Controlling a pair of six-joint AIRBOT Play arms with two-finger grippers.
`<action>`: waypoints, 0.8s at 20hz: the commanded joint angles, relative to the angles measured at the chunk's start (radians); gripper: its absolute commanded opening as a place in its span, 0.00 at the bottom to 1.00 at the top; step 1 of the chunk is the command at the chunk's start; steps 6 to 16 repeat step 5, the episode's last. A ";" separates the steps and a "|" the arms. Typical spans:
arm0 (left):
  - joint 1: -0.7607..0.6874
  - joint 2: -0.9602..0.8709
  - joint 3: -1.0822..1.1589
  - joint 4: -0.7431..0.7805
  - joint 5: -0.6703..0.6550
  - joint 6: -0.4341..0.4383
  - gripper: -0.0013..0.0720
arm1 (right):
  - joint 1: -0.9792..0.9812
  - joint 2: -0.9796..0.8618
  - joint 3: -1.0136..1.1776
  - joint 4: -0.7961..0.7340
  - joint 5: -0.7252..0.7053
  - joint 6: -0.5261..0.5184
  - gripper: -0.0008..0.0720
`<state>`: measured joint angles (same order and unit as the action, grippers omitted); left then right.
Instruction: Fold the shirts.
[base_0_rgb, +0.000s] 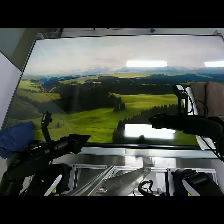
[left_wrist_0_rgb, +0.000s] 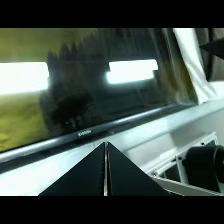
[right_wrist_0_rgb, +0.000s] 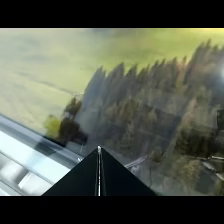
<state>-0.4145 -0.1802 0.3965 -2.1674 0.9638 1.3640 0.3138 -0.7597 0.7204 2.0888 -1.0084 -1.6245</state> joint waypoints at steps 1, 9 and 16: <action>-0.114 -0.050 -0.049 0.003 -0.092 -0.040 0.04 | 0.019 -0.001 -0.012 0.002 0.012 0.002 0.04; -0.168 -0.199 -0.008 0.004 -0.103 -0.034 0.04 | 0.019 -0.001 -0.012 0.002 0.012 0.002 0.04; -0.168 -0.199 -0.008 0.004 -0.103 -0.034 0.04 | 0.019 -0.001 -0.012 0.002 0.012 0.002 0.04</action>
